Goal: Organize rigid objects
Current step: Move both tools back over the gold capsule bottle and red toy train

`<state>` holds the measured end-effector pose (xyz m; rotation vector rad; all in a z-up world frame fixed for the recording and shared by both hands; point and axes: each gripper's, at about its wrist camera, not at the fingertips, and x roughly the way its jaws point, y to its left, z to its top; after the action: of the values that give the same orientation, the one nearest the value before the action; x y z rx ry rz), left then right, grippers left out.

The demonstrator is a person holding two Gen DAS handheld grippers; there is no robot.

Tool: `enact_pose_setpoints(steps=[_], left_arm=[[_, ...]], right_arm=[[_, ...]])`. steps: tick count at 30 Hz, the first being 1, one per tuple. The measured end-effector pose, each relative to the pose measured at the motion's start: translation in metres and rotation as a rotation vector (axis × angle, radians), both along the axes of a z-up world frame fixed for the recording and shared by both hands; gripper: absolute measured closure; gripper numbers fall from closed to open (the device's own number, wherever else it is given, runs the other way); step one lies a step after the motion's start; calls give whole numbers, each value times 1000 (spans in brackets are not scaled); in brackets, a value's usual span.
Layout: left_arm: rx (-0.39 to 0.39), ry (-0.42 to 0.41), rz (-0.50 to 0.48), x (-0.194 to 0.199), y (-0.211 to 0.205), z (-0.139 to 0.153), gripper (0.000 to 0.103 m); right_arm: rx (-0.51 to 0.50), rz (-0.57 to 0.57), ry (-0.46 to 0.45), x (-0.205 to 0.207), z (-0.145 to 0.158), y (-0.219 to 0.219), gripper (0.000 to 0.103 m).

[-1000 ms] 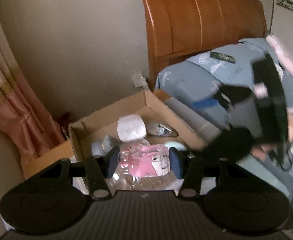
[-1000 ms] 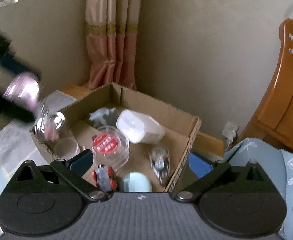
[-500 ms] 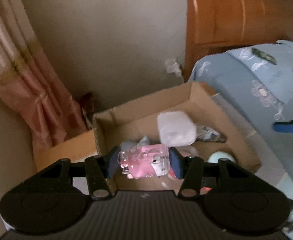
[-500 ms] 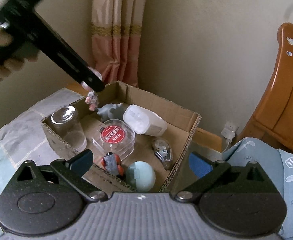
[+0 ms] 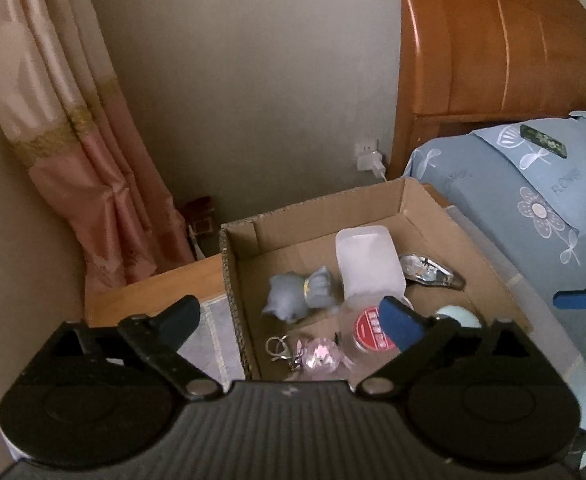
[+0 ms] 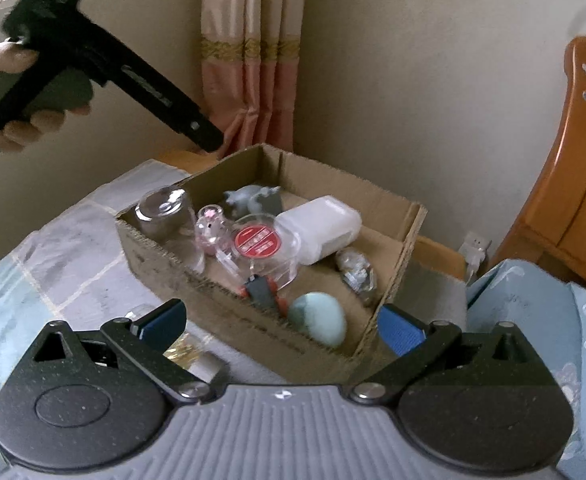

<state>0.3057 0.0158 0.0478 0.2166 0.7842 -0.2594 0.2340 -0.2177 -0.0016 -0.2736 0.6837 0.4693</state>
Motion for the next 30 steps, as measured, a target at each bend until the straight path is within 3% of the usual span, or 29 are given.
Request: enact_pose_setpoints(steps=[9,15,22,30], left_arm=[[63,-61,20,-56,10,-14,7],[71,-74,77,-95,14,-44,6],[15,-28,144,-122,14,-77,6],[-27,8,168,-136,22,-92,6]], right_arm=[[41,-30,46,-24,-17,12,0],[65,-69,85,-40,-36,25,0],[91,-156,161,-46,-60,30,0],[141,-258,177,-49,-60,6,0]])
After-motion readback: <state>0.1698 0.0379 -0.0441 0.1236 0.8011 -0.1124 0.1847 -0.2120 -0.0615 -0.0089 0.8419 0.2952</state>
